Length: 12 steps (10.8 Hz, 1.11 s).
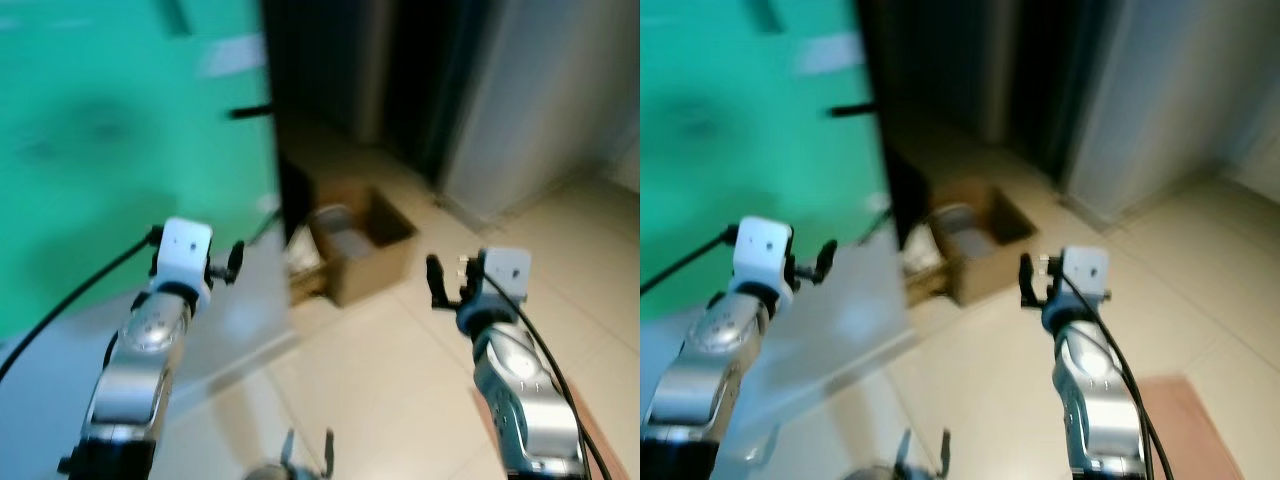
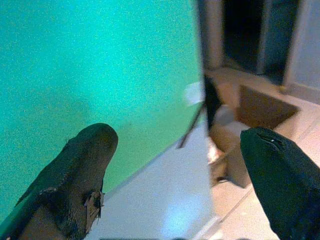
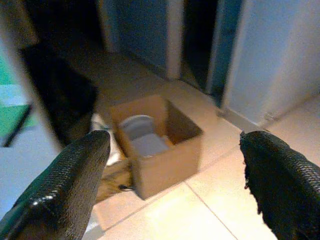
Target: Hang keys on a hook
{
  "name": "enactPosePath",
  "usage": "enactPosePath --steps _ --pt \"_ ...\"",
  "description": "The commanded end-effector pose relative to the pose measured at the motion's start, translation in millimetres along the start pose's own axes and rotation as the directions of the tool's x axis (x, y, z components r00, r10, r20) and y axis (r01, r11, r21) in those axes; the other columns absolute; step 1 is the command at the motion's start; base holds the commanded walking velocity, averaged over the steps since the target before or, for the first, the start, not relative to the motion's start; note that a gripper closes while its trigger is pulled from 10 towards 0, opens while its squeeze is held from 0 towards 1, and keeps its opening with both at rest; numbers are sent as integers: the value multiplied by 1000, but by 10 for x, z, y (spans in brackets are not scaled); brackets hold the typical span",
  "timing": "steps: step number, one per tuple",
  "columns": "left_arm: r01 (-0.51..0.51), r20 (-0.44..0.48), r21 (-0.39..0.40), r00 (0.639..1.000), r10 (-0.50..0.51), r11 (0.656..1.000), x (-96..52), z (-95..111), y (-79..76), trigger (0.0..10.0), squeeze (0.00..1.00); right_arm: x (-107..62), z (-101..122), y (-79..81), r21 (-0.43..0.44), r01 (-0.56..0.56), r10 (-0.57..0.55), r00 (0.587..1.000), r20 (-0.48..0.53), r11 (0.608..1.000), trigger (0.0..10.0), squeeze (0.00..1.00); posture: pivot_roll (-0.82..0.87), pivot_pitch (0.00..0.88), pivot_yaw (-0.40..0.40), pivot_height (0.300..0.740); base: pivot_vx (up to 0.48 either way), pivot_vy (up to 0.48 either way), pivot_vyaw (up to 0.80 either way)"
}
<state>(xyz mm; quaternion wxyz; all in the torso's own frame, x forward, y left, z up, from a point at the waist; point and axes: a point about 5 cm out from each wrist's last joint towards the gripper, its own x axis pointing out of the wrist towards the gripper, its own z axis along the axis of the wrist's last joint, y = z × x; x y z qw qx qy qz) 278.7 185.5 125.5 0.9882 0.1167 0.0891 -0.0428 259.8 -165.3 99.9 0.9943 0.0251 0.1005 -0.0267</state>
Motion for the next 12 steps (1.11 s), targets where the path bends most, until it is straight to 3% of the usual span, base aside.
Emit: enactPosePath --steps 1,4,9,12 --pt "-3 31 24 1000 2 1000 13 64 23 10000 0 6 22 27 9 -11 11 1000 4 1000 10000 1000 -45 0 -20 740 0 0 800" --pt "0 42 46 999 -2 999 -5 42 51 10000 0 4 -8 50 5 -23 23 1000 -15 1000 10000 1000 -42 0 -25 740 0 0 800" --pt "47 38 19 998 -47 999 -10 25 10 10000 0 -9 -36 57 15 -29 30 999 -30 999 10000 1000 -42 0 -22 740 0 0 800" --pt "49 35 10 998 -50 999 7 11 17 10000 0 -1 -36 57 14 -34 34 999 -33 999 10000 1000 -43 0 -23 740 254 0 800"
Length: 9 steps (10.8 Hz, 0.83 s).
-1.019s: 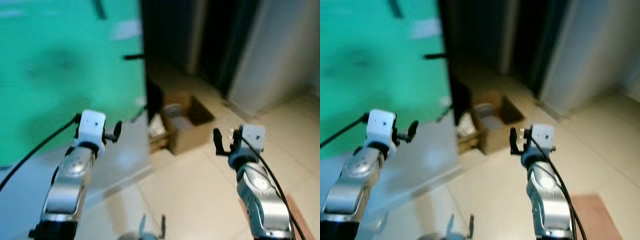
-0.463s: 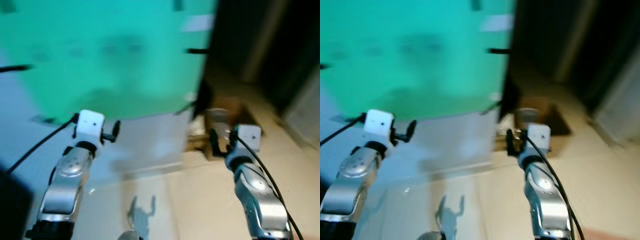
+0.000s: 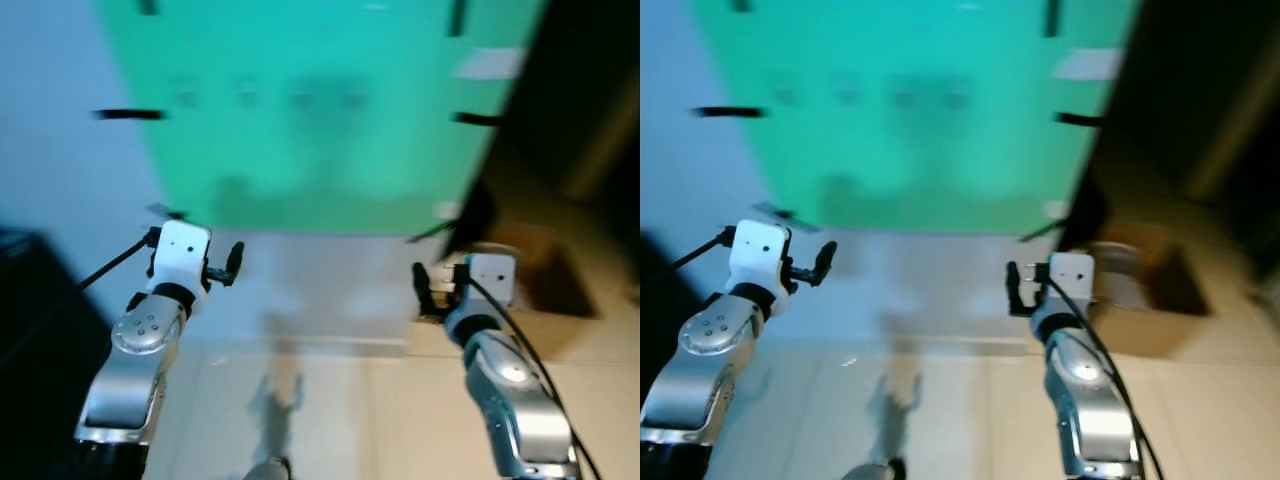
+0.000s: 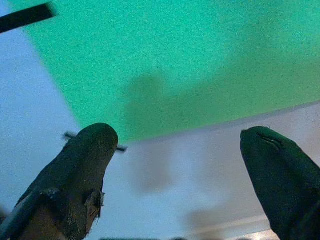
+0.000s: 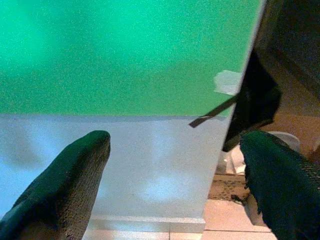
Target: Hang keys on a hook
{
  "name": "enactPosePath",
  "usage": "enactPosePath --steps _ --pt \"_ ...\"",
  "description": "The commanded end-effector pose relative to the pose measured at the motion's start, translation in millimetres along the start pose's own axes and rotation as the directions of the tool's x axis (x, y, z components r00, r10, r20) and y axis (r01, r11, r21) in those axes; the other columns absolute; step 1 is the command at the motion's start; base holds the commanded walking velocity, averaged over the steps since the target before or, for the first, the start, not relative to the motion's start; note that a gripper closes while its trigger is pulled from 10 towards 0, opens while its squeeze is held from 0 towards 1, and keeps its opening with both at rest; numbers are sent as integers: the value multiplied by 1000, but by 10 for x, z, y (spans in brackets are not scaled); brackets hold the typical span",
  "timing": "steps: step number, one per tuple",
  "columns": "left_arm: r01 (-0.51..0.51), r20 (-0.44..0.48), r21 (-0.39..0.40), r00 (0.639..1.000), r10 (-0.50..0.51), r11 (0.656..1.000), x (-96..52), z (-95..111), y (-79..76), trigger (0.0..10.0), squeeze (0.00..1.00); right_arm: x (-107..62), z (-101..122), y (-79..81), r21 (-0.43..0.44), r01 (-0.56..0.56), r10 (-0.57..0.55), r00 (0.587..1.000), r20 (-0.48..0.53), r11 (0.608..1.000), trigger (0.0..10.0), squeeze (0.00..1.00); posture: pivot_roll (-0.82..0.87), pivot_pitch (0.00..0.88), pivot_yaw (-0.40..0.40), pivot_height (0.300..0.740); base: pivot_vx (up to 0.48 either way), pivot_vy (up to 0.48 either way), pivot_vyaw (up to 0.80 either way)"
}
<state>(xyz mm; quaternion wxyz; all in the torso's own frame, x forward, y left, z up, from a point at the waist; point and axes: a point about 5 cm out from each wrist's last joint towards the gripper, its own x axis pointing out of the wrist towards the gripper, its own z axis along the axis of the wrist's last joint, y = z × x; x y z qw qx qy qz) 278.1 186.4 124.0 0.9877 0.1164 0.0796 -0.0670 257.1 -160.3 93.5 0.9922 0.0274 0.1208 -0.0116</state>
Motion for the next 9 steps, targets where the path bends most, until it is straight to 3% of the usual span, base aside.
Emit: enactPosePath --steps 1,9 --pt "5 10 0 1000 -5 1000 21 22 11 10000 0 21 41 5 4 -6 6 1000 8 1000 10000 1000 -45 0 -24 740 277 0 800" --pt "5 11 -9 1000 -5 1000 44 7 12 10000 0 34 37 11 -9 -22 22 1000 5 1000 10000 1000 -44 0 -24 740 285 0 800"
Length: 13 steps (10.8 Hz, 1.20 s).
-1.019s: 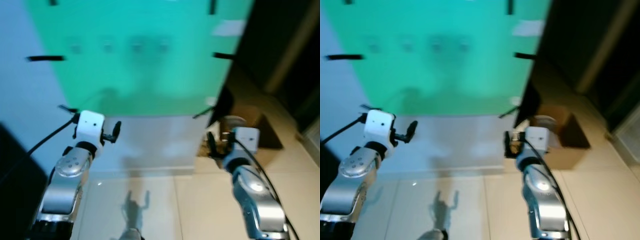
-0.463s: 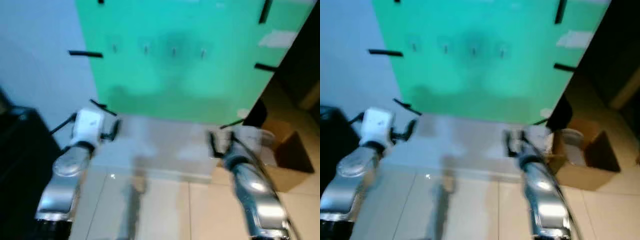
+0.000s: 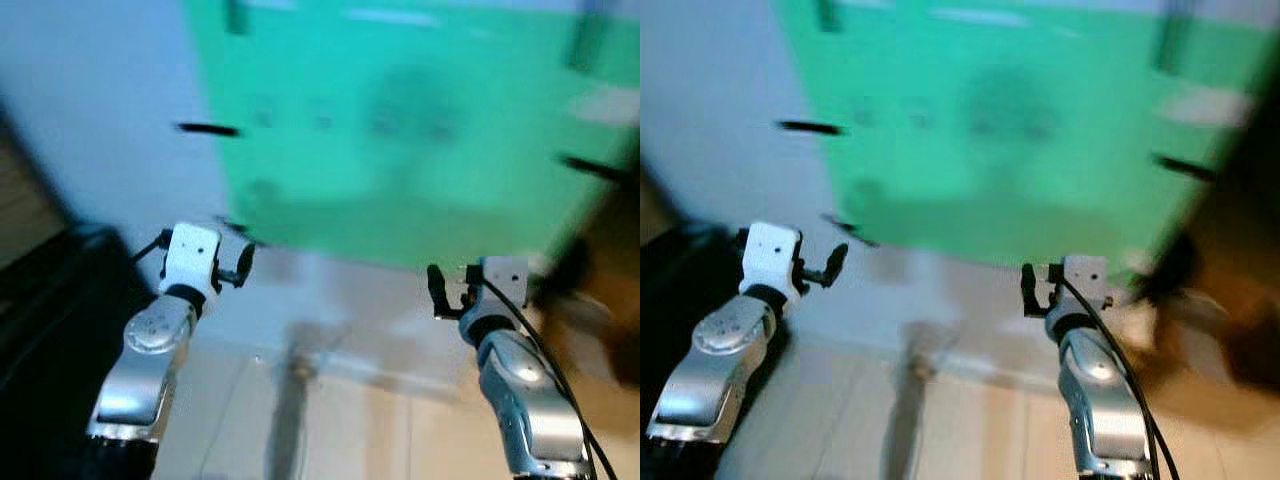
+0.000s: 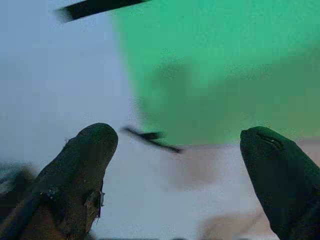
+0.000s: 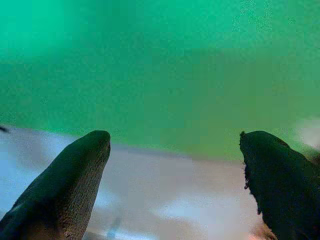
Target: Hang keys on a hook
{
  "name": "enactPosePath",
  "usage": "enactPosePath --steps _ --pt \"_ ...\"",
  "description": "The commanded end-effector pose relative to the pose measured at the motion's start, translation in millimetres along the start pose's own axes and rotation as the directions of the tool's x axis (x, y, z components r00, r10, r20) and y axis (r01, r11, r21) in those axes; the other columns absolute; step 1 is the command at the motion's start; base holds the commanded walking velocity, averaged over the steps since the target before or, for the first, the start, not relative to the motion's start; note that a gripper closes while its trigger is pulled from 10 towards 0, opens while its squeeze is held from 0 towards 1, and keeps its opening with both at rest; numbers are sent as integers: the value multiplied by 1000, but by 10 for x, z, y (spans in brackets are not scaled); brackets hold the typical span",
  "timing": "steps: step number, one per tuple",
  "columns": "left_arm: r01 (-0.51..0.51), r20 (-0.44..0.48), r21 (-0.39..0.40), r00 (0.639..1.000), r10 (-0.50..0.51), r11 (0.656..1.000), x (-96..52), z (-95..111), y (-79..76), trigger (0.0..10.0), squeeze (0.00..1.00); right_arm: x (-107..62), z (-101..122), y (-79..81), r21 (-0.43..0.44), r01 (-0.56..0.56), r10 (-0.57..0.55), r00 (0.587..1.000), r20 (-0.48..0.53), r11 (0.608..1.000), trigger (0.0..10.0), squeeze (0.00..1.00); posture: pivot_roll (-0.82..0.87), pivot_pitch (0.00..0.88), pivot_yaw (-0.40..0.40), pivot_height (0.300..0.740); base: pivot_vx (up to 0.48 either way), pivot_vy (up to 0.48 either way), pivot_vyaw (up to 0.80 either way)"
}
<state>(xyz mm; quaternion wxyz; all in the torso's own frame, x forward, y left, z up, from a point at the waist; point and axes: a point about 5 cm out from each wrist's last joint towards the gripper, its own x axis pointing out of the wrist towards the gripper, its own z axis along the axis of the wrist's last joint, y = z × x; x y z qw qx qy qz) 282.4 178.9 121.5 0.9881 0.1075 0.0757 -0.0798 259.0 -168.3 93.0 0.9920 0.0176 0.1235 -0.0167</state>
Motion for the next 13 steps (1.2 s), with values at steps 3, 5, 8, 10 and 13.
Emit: enactPosePath --steps 3,5,8,10,13 --pt "-22 3 7 1000 22 1000 -17 7 91 10000 0 9 21 110 6 -50 50 999 9 999 10000 1000 -39 0 -29 740 290 0 800" --pt "-23 4 8 1000 23 1000 -28 6 93 10000 0 1 5 130 2 -80 80 997 5 997 10000 1000 -31 0 -34 740 292 0 800" --pt "-25 6 10 1000 25 1000 -48 7 99 10000 0 -2 0 136 -8 -115 115 993 8 993 10000 1000 -22 0 -38 740 294 0 800" --pt "-26 12 13 1000 26 1000 -57 19 105 10000 0 8 -2 117 -14 -115 115 993 8 993 10000 1000 -18 0 -40 740 292 0 800" --pt "-25 17 17 1000 24 1000 -65 28 99 10000 0 7 -2 114 -14 -111 111 994 14 994 10000 1000 -17 0 -37 740 296 0 800"
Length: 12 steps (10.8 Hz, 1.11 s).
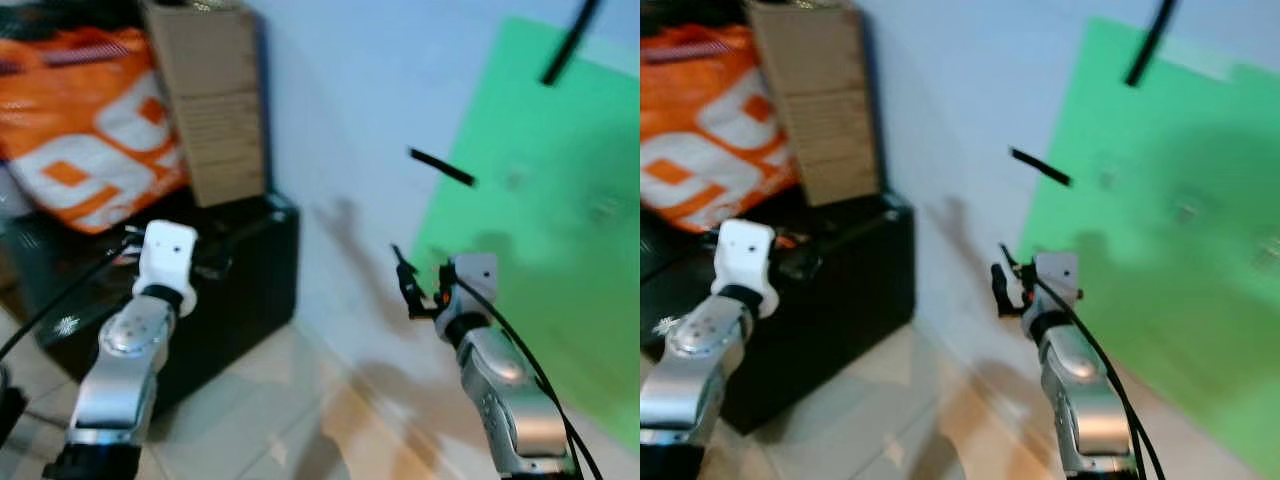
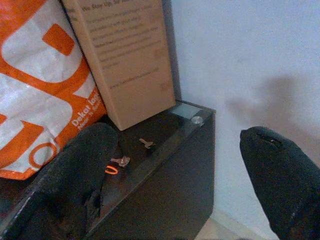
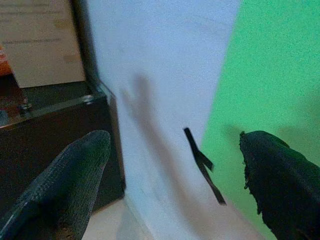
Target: Hang keys on a hook
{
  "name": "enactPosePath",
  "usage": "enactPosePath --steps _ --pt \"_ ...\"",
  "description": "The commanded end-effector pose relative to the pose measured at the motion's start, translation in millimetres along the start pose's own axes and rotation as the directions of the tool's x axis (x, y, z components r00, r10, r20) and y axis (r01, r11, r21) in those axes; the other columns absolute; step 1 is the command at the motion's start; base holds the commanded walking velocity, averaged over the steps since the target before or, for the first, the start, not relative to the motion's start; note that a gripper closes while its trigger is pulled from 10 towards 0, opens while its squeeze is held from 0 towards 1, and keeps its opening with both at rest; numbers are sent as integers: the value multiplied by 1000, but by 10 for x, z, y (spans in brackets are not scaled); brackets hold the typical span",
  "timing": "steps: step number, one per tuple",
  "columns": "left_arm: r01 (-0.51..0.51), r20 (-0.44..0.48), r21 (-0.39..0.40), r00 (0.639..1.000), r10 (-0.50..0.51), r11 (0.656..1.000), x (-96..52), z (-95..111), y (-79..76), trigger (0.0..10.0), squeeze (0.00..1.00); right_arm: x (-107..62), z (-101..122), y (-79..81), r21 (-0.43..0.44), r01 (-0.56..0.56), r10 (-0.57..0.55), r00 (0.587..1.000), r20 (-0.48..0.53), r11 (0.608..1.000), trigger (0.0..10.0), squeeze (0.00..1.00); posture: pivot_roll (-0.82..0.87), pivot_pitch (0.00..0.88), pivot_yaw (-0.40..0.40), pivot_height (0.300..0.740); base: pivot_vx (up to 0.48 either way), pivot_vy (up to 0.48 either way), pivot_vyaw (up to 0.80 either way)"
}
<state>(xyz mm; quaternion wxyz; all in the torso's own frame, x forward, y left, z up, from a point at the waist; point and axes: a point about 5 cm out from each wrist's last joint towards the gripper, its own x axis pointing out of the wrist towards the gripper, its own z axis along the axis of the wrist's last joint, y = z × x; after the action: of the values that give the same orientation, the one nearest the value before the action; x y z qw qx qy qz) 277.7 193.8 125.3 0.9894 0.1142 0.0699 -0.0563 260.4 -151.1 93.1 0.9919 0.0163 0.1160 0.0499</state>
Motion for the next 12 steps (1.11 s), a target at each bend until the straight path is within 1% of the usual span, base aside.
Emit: enactPosePath --steps 1,4,6,9,12 --pt "26 11 6 1000 -26 1000 5 32 -49 10000 0 -11 -3 -54 6 24 -24 1000 3 1000 10000 1000 -17 0 -37 740 300 0 800" --pt "27 9 5 1000 -28 1000 -4 29 -53 10000 0 -17 -9 -44 13 29 -29 1000 3 1000 10000 1000 -18 0 -36 740 303 0 800" --pt "28 9 4 1000 -28 1000 -4 37 -55 10000 12 -6 30 -36 21 39 -39 999 24 999 10000 1000 -21 0 -33 740 309 0 0" --pt "30 8 2 1000 -30 1000 2 41 -58 10000 47 10 45 -58 28 69 -70 997 28 997 10000 1000 -23 0 -29 740 330 0 0" --pt "32 9 -1 999 -32 999 6 43 -57 10000 47 13 41 -74 22 81 -82 996 25 996 10000 1000 -23 0 -29 740 365 0 0"
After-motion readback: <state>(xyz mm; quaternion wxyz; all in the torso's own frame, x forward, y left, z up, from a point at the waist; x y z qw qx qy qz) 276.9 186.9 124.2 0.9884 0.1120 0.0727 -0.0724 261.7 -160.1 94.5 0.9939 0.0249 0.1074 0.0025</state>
